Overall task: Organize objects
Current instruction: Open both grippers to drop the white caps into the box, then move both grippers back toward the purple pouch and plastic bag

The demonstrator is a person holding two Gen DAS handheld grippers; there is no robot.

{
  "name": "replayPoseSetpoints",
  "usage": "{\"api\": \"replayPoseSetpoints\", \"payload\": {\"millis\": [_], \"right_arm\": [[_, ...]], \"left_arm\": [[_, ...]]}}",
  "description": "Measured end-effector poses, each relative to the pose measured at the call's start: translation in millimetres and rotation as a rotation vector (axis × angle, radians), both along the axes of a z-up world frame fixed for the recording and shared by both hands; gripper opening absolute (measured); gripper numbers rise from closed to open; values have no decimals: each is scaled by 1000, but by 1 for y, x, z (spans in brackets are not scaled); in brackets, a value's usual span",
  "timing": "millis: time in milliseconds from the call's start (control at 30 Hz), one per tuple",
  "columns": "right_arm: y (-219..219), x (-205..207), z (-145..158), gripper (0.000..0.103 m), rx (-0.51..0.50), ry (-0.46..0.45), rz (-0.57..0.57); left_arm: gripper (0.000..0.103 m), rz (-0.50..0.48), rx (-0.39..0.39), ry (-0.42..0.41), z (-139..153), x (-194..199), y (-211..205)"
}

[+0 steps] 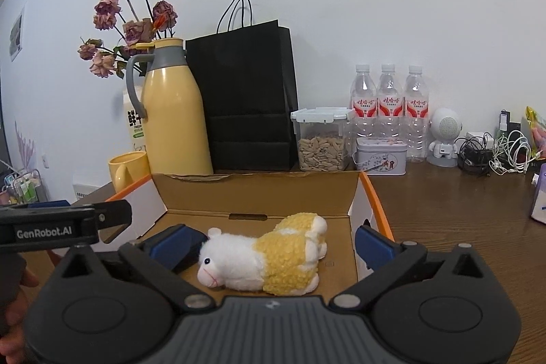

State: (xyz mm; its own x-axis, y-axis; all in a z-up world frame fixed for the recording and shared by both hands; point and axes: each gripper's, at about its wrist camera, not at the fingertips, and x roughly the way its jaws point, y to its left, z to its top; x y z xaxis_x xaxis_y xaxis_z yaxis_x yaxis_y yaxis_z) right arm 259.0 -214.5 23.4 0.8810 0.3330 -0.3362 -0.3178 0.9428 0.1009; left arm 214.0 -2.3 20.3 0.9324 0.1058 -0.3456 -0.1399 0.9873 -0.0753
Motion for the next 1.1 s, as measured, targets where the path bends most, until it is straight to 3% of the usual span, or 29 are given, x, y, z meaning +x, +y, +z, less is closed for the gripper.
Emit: {"api": "replayPoseSetpoints", "payload": {"millis": [467,1100], "right_arm": [[-6,-28,26,103,7,-63,-27],[-32,-119,27,103,-25,-20,-39]], "left_arm": [[103,-16,2,-29,23,-28,-2],[103,-41,20,30,25,-107,13]]}}
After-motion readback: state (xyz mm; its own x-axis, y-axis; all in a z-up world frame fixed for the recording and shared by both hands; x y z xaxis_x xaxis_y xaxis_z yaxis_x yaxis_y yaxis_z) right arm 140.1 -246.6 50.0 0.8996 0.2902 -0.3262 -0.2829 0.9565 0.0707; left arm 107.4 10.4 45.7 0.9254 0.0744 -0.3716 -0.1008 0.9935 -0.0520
